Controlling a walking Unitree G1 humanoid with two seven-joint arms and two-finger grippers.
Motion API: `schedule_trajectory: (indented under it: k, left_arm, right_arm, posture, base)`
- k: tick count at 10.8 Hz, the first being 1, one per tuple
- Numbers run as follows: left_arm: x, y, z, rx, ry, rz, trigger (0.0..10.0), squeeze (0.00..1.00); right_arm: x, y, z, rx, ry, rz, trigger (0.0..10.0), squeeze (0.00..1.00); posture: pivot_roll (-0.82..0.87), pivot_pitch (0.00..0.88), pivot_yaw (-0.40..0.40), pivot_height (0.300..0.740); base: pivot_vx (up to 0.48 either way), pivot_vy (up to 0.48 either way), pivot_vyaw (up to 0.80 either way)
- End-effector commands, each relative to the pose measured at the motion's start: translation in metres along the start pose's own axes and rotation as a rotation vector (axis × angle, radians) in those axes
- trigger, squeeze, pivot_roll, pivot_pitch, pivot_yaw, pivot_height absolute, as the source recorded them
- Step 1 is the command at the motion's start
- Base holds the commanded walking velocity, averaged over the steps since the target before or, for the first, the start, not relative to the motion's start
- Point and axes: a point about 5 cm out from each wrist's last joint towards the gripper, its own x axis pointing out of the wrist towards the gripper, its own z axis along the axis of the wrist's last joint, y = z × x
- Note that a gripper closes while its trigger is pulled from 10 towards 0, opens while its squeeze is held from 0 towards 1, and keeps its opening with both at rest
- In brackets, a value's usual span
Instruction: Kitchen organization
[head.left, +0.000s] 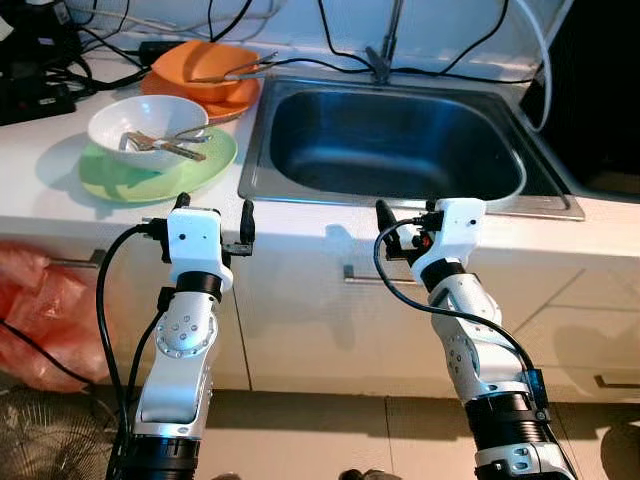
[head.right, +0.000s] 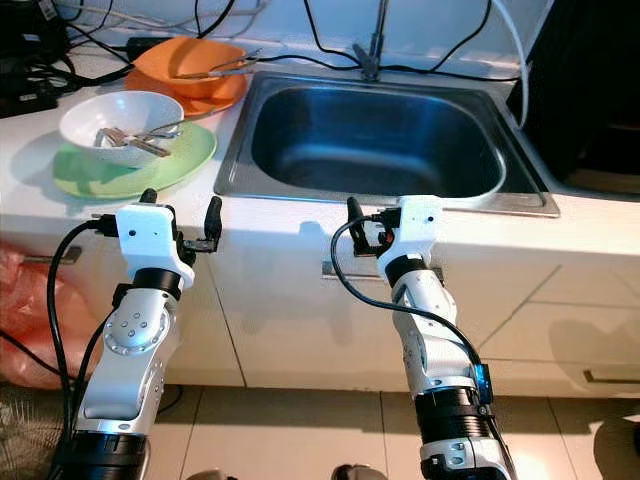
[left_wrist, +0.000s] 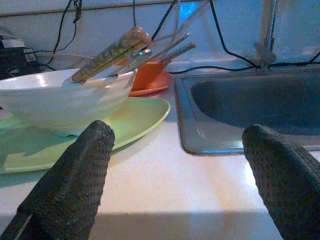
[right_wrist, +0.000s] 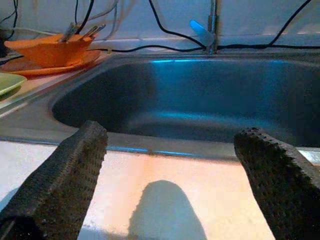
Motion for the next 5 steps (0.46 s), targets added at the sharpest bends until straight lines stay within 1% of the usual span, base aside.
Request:
schedule_trajectory:
  k: [1,2,4,5]
  left_arm:
    - [-0.0001,-0.0015,0.0021,0.006,-0.009,-0.002,10.0,0.00]
    - [-0.0001,-0.0013,0.0023,0.008,-0.008,-0.001,10.0,0.00]
    - [0.0000,-0.0009,0.0024,0.010,-0.008,0.000,10.0,0.00]
    - [0.0001,-0.0011,0.0024,0.010,-0.009,0.000,10.0,0.00]
  right_arm:
    - [0.0006,-0.0023,0.0029,-0.009,-0.008,0.002,10.0,0.00]
    - [0.0002,-0.0002,0.0028,-0.033,-0.006,0.021,10.0,0.00]
    - [0.0001,0.0013,0.0028,-0.034,-0.010,0.029,10.0,0.00]
    - [0.0003,0.0003,0.0023,-0.021,-0.007,0.022,10.0,0.00]
  posture:
    - [0.07,0.073,-0.061,0.740]
    - [0.07,0.073,-0.060,0.740]
    - [0.07,0.073,-0.061,0.740]
    - [0.07,0.073,-0.062,0.740]
  base:
    - [0.000,0.000,0.00]
    - [0.255,0.000,0.00]
    - [0.257,0.000,0.56]
    - [0.262,0.000,0.00]
